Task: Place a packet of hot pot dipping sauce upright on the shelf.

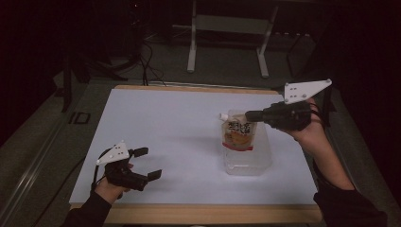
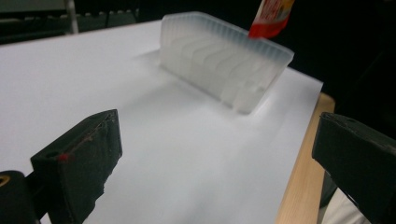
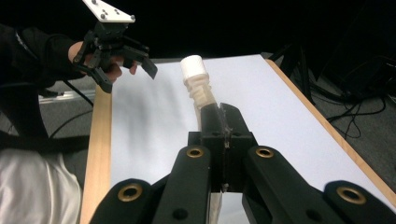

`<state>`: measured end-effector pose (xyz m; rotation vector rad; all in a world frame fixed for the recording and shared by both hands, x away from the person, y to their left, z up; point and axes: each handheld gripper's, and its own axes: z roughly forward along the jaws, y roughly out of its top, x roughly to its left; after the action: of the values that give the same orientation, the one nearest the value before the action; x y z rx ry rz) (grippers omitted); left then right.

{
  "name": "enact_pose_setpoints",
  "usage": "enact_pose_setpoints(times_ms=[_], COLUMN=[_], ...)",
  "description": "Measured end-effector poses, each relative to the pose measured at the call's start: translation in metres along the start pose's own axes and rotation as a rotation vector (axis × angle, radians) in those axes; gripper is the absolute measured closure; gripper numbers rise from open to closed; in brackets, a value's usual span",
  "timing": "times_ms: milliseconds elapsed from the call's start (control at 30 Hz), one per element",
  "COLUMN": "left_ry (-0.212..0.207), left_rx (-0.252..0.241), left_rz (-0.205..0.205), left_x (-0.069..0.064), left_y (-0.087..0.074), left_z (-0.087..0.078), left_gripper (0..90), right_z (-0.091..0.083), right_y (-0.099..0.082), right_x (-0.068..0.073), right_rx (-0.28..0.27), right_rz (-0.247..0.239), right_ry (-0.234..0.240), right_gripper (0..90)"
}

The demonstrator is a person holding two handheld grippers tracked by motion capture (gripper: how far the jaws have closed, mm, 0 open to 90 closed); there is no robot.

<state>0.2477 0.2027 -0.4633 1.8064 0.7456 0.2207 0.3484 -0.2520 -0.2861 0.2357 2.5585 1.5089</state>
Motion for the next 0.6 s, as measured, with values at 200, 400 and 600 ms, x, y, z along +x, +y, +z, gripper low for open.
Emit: enact_pose_setpoints(times_ms=[200, 400, 600], left_ry=[0.013, 0.007, 0.009], left_rx=[0.008, -0.011, -0.016], left_rz=[0.006, -0.001, -0.003], left_x=[0.003, 0.006, 0.007], left_y=[-0.013, -0.016, -0.016], left_z=[0.002, 0.004, 0.003], left_gripper=[2.0, 2.0, 2.0], right_z=[-0.004, -0.002, 0.005], right_y=[-0.016, -0.035, -0.048], right_x=[-0.007, -0.012, -0.016], right_rx=[0.03, 0.051, 0.077], right_rz=[0.007, 0.026, 0.036], right_ry=[0.026, 0.038, 0.048], right_gripper=[90.0, 90.0, 90.0])
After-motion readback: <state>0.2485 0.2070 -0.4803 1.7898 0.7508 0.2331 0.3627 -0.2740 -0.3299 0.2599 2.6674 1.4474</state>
